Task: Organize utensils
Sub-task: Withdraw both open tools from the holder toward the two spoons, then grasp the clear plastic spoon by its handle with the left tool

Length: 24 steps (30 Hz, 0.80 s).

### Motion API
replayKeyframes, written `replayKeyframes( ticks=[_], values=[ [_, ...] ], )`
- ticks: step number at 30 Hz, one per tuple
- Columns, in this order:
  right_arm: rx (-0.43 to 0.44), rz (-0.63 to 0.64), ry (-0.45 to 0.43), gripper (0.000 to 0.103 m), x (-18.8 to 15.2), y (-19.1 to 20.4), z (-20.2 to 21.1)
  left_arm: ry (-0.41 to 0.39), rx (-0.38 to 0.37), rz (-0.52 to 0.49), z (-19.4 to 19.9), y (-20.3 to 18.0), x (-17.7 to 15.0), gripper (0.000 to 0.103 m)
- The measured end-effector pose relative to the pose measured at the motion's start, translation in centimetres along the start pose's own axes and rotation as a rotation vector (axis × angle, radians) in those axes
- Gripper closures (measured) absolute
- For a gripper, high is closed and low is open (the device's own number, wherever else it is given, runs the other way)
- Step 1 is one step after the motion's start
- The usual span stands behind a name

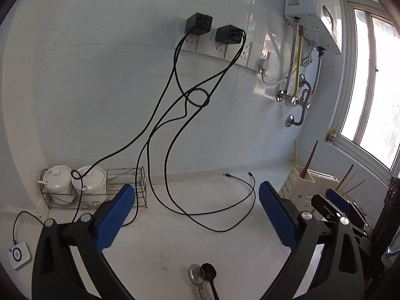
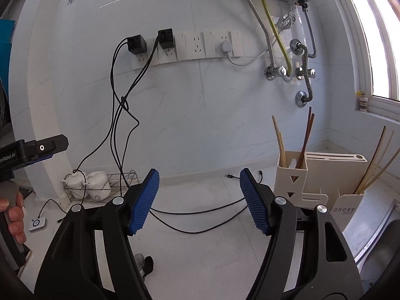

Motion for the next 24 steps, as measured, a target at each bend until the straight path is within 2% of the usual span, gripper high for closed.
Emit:
replayKeyframes(
  ticks=[7,10,12,16,20,24],
  values=[
    [0.015,-0.001,0.131,0.039,-4.0,-0.1,-1.1,0.272,0.047,0.073,-2.3,2.6,-8.1,0.006],
    [0.029,0.005,0.175,0.039,-5.3,0.0,-1.3,0.394,0.044,0.064,-3.4,2.5,-11.3,0.015],
    [0.041,0.014,0.199,0.039,-6.0,0.1,-1.3,0.47,0.043,0.064,-4.1,2.3,-13.3,0.015],
    [0.046,0.019,0.228,0.039,-6.9,0.1,-1.1,0.574,0.05,0.042,-5.2,1.8,-16.4,0.015],
    [0.032,-0.003,0.243,0.039,-7.1,-0.5,-1.2,0.706,0.059,0.081,-6.6,1.9,-19.5,0.015],
    [0.021,-0.016,0.244,0.039,-7.1,-1.0,-1.5,0.769,0.082,0.049,-7.3,1.7,-21.1,0.015]
  ],
)
Point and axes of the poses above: each gripper's, at about its wrist camera, not at the fingertips, and z roughly against the way its jaws point, y to its left, x to its top, the point moved 6 cm from there along -z, roughly the way its jaws point, and after that the axes turned 6 degrees about -y, right-handed, at the moved point
